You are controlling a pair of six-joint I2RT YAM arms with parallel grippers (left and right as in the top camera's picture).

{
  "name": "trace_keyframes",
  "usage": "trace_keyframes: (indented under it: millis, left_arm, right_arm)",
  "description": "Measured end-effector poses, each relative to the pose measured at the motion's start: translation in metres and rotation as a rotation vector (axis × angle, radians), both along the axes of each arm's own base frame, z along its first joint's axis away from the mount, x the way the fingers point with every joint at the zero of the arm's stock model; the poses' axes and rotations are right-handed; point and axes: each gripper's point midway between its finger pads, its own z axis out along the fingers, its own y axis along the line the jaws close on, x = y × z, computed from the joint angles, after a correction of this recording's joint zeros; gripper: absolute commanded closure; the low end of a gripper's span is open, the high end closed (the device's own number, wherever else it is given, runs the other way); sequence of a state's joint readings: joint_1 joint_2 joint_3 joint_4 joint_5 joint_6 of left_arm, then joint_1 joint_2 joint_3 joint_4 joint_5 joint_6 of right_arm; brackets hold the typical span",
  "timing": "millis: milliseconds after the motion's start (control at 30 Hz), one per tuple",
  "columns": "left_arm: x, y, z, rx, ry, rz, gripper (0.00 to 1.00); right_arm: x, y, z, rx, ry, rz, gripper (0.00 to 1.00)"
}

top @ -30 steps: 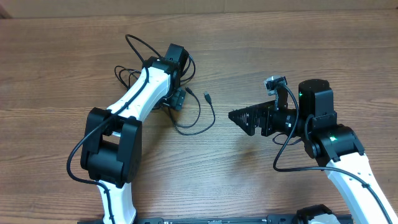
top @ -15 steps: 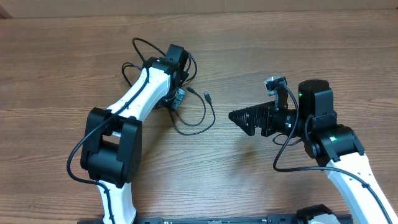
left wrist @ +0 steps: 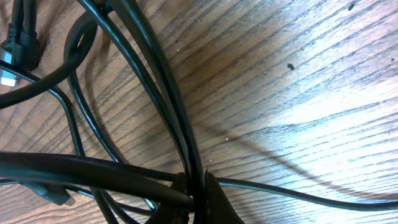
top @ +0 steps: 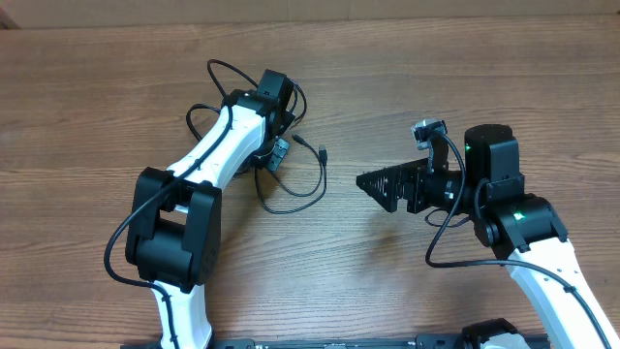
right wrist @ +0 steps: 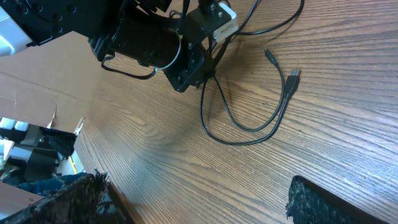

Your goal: Untangle cables

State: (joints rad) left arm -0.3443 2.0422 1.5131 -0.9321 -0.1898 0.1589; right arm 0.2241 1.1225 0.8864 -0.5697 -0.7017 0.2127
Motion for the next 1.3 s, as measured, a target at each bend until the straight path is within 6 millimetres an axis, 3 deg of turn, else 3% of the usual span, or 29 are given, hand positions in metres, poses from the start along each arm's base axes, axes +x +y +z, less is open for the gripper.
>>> trace_keyframes:
  millis: [233,367,467,600,767,967,1167,1300]
  left_arm:
    - [-0.011,0.004,0.001,0.016,0.046,0.002,0.96]
    - [-0.009,0.002,0.022,0.017,0.063,0.021,0.96]
    - [0.004,-0.006,0.057,-0.02,0.026,0.046,0.96]
    - [0.028,-0.024,0.119,-0.132,-0.085,0.102,0.96]
    - [0.04,-0.036,0.186,-0.254,-0.204,0.198,0.96]
    - [0.039,-0.05,0.231,-0.386,-0.262,0.244,0.96]
    - [0.033,-0.078,0.268,-0.588,-0.264,0.227,0.96]
    - [0.028,-0.107,0.314,-0.813,-0.279,0.2,0.96]
  right_arm:
    - [0.0,0.0,0.0,0.0,0.0,0.0,0.05]
    - [0.0,0.0,0.0,0.0,-0.001,0.001,0.05]
    - [0.0,0.0,0.0,-0.001,0.0,-0.001,0.05]
    - [0.0,0.0,0.0,-0.001,-0.001,-0.001,0.05]
    - [0.0,0.0,0.0,-0.001,-0.001,-0.002,0.05]
    - [0.002,0.003,0.006,0.018,-0.03,0.013,0.05]
    - [0.003,0.012,0.023,0.079,-0.09,0.068,0.05]
    - [-0.001,0.021,0.039,0.14,-0.146,0.134,0.05]
